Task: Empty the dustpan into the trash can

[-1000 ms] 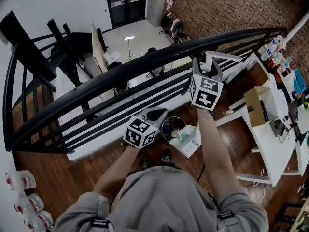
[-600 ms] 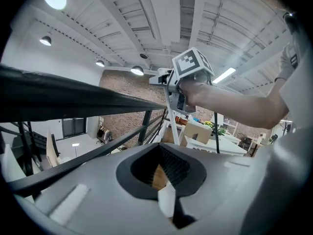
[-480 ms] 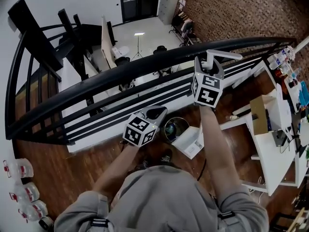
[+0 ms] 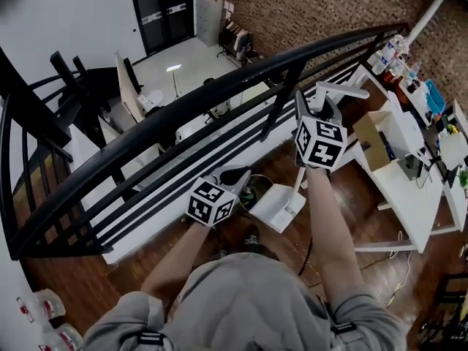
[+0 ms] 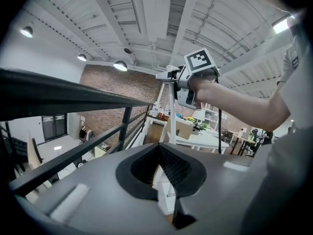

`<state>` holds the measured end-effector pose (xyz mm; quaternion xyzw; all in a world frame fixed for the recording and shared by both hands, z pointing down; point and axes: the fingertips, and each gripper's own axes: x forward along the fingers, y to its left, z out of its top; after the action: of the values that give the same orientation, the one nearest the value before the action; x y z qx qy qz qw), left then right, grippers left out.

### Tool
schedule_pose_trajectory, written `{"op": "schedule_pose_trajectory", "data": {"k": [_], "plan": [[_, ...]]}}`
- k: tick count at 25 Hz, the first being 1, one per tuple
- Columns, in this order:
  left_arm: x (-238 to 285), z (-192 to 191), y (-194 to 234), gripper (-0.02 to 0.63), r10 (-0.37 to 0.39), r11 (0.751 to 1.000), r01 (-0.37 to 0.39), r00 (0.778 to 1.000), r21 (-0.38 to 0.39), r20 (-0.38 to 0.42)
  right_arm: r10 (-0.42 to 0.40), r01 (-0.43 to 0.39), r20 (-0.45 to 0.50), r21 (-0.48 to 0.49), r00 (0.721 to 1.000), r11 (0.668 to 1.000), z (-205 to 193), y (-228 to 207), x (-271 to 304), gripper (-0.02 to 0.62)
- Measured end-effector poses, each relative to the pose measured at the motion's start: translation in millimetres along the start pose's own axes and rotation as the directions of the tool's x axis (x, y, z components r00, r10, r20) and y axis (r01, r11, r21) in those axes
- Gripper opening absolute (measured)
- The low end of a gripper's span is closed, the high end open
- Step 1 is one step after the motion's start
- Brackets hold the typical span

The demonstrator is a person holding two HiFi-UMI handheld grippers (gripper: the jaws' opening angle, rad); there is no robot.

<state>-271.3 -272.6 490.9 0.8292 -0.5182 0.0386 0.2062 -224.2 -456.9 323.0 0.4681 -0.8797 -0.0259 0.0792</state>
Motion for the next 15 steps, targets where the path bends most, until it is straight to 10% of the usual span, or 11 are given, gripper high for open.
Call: {"op": "schedule_pose_trajectory", "data": {"k": [15], "plan": [[68,-16,-128,0.005,-0.326,0.940,0.334,0.940,0.075,-0.098,-0.299,0.298,-0.034,0.263,0.953,0.918,-43,-169,-186,0.201]]}}
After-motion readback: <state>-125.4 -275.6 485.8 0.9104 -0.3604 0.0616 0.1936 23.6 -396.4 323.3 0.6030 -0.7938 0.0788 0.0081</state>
